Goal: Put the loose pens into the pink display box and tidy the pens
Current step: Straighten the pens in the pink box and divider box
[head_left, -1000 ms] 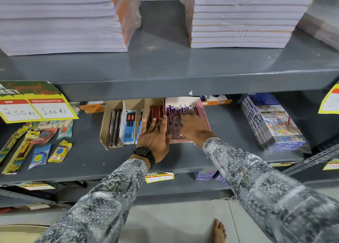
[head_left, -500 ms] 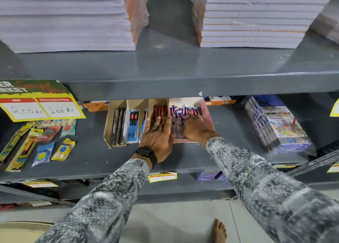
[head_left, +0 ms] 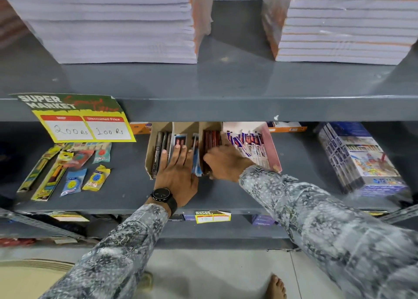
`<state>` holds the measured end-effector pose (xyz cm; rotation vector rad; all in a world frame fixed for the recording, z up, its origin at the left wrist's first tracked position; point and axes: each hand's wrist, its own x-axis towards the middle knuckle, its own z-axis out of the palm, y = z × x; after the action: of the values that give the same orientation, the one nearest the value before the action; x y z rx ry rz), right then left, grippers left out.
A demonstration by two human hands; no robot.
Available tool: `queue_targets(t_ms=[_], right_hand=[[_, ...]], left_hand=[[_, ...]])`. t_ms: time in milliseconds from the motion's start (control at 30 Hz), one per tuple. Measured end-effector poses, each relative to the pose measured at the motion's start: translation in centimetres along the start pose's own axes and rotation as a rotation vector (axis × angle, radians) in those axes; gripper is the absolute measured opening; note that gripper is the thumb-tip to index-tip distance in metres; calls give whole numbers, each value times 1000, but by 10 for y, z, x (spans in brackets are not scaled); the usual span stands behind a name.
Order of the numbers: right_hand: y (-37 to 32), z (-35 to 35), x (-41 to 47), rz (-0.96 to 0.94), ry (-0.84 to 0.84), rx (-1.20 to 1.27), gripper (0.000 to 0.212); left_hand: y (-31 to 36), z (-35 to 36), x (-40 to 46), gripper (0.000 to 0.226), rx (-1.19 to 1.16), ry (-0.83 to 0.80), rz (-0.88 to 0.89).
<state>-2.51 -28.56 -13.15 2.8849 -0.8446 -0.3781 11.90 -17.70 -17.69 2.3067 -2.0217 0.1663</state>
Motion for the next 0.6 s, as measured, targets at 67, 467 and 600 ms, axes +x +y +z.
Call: queue_targets(t_ms=[67, 467, 600], right_hand=[[0, 2, -2, 13, 91, 46, 31], [-84, -29, 7, 125, 325, 604, 50], [-91, -16, 32, 294, -2, 605, 46]], left_hand=[[-3, 0, -5, 75, 6, 5, 6], [-47, 1, -24, 84, -103, 29, -154], [-51, 4, -25, 85, -133, 12, -115]])
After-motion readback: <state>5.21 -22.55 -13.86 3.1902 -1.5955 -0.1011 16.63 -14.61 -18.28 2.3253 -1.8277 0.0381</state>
